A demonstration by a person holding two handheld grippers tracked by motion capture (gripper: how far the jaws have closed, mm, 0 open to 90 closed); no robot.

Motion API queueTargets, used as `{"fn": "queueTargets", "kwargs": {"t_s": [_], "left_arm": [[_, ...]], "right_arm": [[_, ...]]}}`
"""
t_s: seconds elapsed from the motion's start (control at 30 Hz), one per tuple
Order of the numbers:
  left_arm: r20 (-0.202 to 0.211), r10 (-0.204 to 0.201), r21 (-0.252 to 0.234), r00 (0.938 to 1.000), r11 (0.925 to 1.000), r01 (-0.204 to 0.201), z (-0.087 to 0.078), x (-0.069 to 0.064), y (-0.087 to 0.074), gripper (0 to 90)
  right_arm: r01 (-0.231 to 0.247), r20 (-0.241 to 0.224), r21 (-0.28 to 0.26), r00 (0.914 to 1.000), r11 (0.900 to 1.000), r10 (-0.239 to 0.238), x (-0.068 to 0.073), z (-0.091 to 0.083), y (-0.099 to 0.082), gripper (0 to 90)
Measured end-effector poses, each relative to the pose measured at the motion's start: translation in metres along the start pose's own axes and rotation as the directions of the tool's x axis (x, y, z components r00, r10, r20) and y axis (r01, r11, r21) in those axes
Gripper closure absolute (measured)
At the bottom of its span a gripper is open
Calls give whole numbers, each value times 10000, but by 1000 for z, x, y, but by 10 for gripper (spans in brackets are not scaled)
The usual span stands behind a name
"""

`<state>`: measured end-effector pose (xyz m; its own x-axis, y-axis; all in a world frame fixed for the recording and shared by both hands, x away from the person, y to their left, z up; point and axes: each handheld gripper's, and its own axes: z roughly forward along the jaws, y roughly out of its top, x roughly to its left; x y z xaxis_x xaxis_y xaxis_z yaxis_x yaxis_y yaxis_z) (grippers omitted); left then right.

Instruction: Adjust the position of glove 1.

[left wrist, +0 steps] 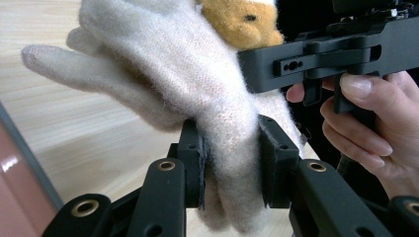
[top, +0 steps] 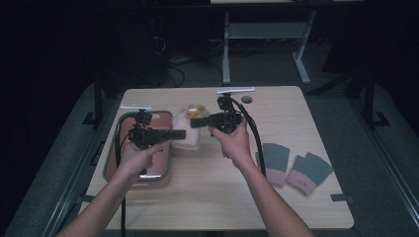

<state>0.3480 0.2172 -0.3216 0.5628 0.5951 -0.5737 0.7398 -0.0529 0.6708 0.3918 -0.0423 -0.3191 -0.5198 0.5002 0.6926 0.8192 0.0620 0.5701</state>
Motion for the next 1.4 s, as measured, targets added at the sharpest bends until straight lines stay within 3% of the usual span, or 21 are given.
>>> {"fn": "queueTargets", "kwargs": {"t_s": [0.9,1.4], "left_arm": [[-328,0,-164,9995,9999,-5,-38,15,1,679],[-454,-268,-298,9986,9992,255,-56,24,-1,679]], "right_arm": [[290,-472,249,9985,9993,-278,22,33,12,829],[315,-737,506,9969,9982,-278,31,52,18,829]]}}
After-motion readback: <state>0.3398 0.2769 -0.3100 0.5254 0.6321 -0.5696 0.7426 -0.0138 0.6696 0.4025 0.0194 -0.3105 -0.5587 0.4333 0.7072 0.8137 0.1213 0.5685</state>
